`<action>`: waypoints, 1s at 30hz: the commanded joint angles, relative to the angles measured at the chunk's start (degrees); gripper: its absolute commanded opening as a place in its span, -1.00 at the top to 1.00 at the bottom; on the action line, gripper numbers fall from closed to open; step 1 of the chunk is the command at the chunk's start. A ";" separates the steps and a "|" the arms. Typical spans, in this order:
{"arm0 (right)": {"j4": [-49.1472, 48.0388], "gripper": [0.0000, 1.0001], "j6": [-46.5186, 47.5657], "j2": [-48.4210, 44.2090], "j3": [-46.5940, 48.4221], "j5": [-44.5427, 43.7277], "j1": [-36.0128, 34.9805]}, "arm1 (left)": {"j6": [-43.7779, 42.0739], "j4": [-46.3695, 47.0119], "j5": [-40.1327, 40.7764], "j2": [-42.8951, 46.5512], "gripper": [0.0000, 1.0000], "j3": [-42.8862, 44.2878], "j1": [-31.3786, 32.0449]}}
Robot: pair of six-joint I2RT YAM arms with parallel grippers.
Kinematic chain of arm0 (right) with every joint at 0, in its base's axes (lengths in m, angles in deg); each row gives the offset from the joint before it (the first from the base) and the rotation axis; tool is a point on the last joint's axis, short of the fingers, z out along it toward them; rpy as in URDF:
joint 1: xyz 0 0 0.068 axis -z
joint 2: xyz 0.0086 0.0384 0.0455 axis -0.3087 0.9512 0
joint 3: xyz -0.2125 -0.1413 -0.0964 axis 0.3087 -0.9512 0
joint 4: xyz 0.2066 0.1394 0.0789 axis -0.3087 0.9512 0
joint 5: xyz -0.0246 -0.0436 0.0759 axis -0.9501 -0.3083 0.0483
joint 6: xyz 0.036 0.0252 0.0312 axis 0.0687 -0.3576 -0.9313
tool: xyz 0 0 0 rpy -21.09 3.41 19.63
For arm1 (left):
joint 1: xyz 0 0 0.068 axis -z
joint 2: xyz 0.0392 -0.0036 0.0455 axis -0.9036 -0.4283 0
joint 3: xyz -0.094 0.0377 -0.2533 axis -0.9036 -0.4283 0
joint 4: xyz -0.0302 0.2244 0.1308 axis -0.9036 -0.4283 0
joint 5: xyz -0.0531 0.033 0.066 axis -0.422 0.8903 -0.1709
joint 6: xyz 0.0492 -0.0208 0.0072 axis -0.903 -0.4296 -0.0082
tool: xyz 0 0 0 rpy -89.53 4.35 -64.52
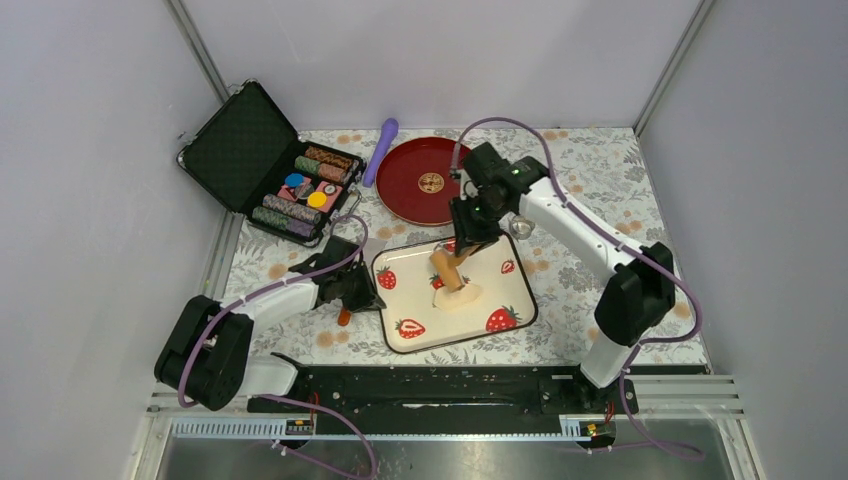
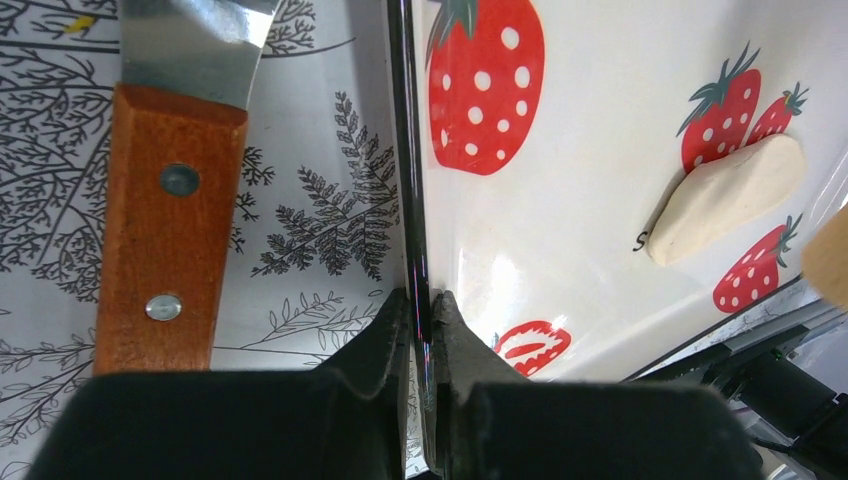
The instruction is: Roll out the dumpling wrappers from the dough
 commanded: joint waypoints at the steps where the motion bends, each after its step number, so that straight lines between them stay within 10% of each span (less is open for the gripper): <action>1: -5.67 1.00 -4.73 1.57 1.49 3.67 -4.57 | -2.18 -3.08 4.44 -1.84 1.00 -0.44 1.52; 30: -8.63 1.00 -3.92 1.80 -14.13 -5.23 -5.60 | -1.80 -3.21 5.16 -1.35 1.00 -0.67 1.59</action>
